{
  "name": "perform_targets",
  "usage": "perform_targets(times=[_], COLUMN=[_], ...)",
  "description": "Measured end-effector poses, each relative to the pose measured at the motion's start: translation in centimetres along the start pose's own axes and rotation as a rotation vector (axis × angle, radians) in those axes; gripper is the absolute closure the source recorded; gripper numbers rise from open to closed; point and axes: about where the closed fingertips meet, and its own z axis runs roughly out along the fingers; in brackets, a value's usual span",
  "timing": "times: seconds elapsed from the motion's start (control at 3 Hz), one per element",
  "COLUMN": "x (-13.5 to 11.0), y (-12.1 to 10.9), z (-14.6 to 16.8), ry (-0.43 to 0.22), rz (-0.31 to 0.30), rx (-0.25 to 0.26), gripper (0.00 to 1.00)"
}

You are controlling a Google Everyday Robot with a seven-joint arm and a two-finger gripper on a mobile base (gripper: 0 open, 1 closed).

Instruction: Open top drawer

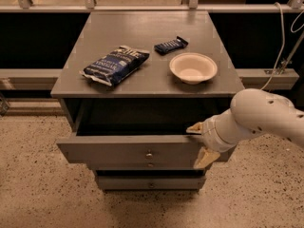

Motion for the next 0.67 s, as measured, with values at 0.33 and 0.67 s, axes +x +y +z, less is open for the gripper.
perform_targets(times=[0.33,0.67], x=[1.4,1.6], y=[-1.1,-0.4], z=[2.8,4.1], ry=[0.013,0.000], rz=[0.016,0.022], rx=[-0.036,-0.081], gripper=[0.26,0.26])
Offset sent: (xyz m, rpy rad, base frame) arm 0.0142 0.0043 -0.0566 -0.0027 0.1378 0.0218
